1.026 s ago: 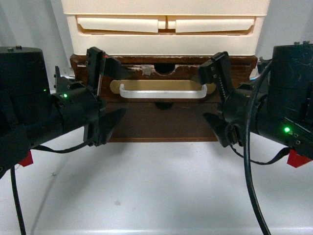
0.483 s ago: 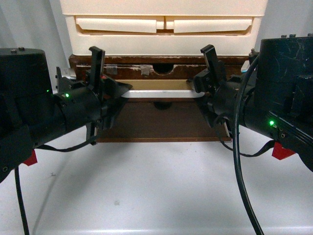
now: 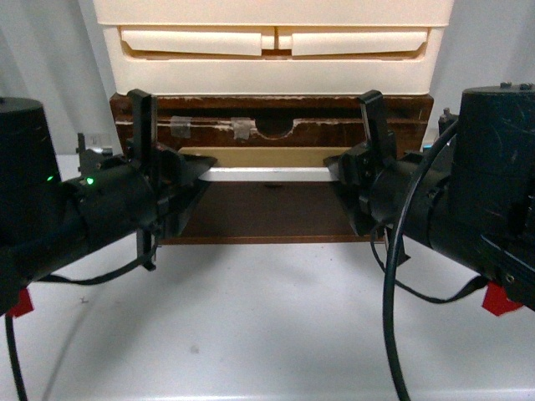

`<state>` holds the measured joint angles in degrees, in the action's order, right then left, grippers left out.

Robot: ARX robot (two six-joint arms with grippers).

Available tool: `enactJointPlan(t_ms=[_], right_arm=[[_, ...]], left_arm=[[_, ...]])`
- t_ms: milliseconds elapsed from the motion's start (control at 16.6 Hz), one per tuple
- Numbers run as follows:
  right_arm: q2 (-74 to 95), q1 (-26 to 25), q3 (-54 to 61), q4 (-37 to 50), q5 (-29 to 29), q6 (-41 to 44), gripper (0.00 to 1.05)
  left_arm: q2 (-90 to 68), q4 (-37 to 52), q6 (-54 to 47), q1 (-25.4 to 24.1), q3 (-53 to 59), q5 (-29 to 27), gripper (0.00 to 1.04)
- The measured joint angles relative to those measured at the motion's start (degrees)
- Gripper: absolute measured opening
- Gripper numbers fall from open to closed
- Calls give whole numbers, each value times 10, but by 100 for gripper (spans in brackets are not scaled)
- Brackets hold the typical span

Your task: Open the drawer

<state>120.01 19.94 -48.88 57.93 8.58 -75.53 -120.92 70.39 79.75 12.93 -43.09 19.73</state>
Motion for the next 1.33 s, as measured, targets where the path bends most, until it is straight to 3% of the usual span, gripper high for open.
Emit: enactJointPlan(t_ms=[302,422,543,603,664,724,784,845,905,966,1147,1207,1328], right_arm=[[-97,43,173,61,-5,-17,16],[-130,73,229,66,-4,31,33],[-169,105,278,26,-3,82,60],[-207,104,280,16,-3,102,76],[-210,104,277,23,-13,113,88],[-176,118,292,104,-104,180,83],[-155,119,316,131,-199,277,74],[-159,108,363,150,-280,392,64],[-207,69,402,151,-335,508,52],[-284,27,427,161,-327,642,36],[-429,-33,478,152,-259,739,1],[-477,-49,482,122,-241,742,2],[-579,-80,484,35,-207,750,2]], left_arm=[[115,26,-2,16,186,9,13],[154,39,-12,22,263,13,28],[194,24,-31,21,341,14,54],[293,-10,-72,-4,358,26,70],[390,-109,-129,-32,368,30,82],[442,-165,-167,-42,375,25,91],[413,-56,-261,-17,401,-66,86],[382,-5,-386,-3,422,-165,75],[380,9,-504,-17,429,-250,64],[485,23,-649,-37,431,-292,48],[640,-135,-769,-65,431,-266,12],[693,-175,-776,-70,431,-259,1],[790,-269,-787,-126,431,-203,2]])
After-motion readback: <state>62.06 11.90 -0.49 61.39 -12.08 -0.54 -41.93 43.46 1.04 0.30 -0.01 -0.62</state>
